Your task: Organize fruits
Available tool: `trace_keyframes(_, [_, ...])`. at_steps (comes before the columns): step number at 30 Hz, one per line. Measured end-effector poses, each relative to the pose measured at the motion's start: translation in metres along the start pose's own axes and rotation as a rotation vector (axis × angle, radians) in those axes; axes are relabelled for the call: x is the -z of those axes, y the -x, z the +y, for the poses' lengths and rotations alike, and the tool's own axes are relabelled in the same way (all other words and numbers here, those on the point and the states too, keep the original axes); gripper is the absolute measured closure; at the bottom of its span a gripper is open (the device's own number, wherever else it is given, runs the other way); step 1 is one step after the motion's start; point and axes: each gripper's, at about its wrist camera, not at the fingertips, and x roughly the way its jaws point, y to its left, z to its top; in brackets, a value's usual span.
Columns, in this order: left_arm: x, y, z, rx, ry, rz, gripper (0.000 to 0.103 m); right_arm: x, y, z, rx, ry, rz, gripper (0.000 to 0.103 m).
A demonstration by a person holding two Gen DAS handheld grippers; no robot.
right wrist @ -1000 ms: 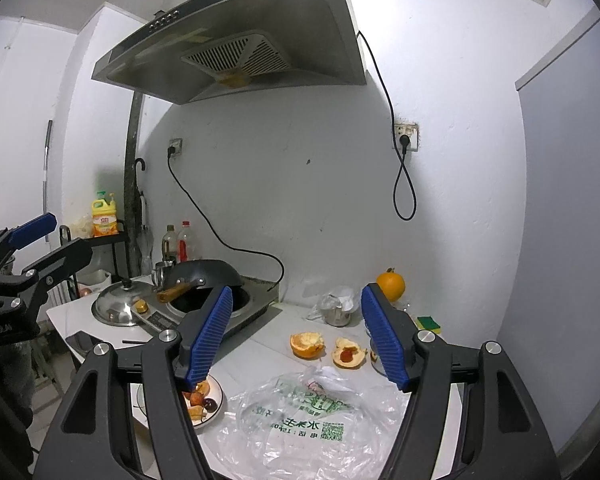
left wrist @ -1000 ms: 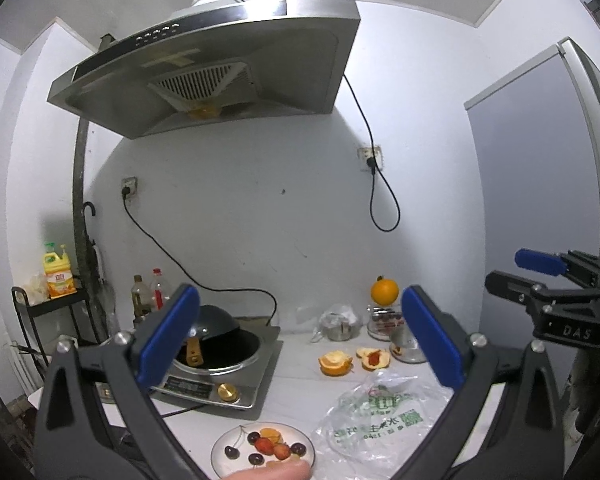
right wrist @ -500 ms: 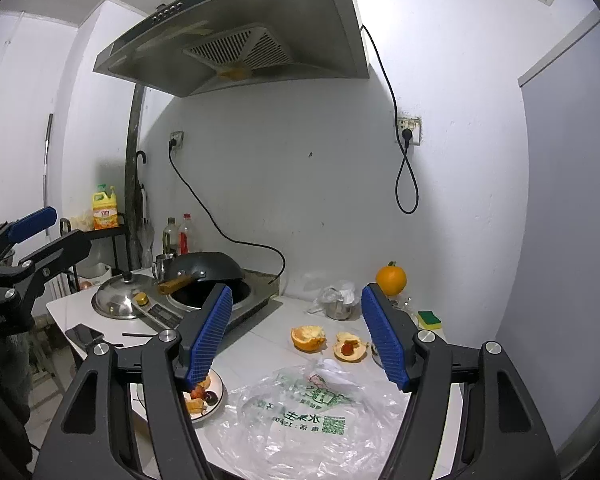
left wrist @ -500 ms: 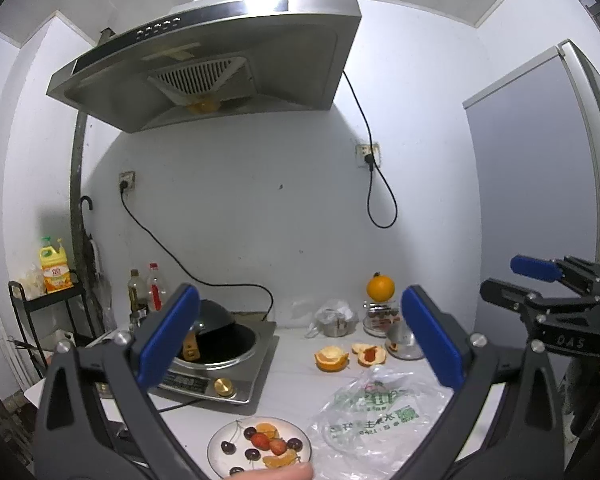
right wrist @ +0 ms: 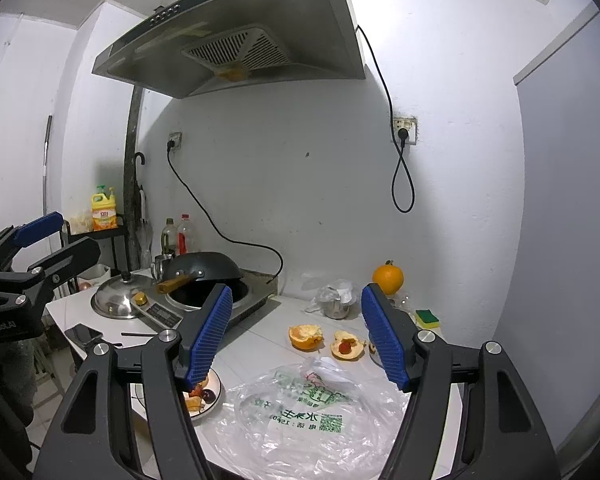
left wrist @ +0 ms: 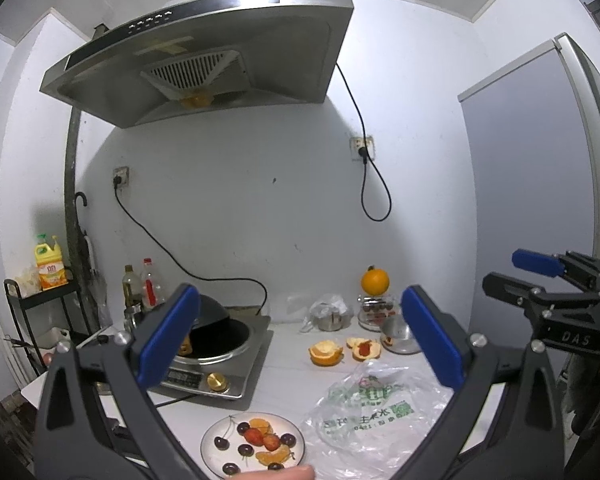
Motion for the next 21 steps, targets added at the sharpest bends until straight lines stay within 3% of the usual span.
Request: trace_keyframes(21, [0.002, -0.001, -0.010, 0.029, -0.004, -0.007, 0.001, -0.005, 0.011, -0.003, 0.008, -0.003, -0.025, 0.033])
